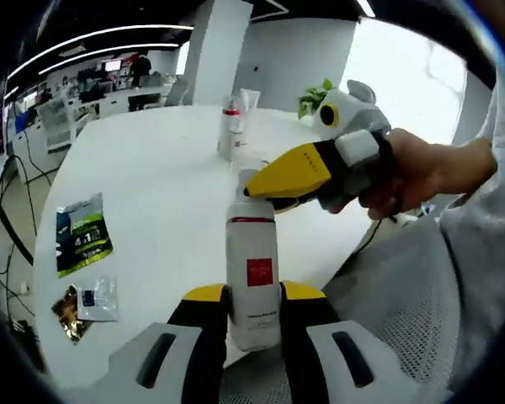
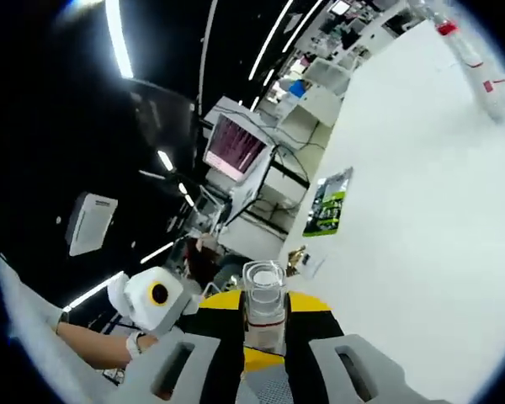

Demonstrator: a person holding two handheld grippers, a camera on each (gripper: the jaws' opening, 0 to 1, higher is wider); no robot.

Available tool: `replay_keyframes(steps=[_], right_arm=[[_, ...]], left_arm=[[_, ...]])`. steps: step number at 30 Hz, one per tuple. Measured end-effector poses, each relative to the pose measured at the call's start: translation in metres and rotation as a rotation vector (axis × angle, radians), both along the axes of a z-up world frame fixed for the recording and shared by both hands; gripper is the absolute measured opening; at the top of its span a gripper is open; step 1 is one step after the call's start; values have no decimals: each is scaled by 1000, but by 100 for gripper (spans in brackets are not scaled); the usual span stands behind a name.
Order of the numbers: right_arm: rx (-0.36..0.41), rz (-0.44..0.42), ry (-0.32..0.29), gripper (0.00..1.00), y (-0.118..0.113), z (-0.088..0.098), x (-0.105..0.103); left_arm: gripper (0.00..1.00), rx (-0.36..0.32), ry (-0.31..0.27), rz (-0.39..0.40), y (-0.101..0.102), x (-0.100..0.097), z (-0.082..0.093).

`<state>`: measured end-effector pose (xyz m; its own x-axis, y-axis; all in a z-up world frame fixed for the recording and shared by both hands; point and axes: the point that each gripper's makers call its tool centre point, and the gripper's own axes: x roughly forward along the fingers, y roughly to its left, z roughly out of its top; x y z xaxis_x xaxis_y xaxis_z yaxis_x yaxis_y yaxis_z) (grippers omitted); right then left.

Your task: Arrange the skincare products in the storage area until every visible bottle or jar stands upright without overlapping.

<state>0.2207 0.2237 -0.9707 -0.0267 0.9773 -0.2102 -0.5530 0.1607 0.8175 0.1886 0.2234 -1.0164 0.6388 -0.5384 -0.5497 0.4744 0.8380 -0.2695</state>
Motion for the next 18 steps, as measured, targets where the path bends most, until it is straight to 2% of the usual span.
replay_keyframes(steps=[1,4,6,7,12,14,16,18], right_arm=[[10,20,-17,8,-1,3,-1],[43,115,-128,8,-7,11,-6],[68,195,-205,8,-9,16,-14],[77,224,-223,8,-11,17,-17],[173,317,-222,8,-19,29,-28],[204,335,-182,8,-23,33,-29],[233,308,-162,8,-25,38,-25],[246,275,-127,8,-23,39,-21]], left_arm=[[20,-21,-2,-5,-3,-1,3],[20,-69,-10,-53,-12,-5,9],[20,-113,17,-83,-18,-10,10],[20,-136,27,-103,-22,-13,11],[20,-242,51,-173,-36,-22,21],[20,-291,56,-208,-41,-27,28],[19,-335,37,-185,-38,-23,35],[19,-362,42,-169,-35,-22,39]])
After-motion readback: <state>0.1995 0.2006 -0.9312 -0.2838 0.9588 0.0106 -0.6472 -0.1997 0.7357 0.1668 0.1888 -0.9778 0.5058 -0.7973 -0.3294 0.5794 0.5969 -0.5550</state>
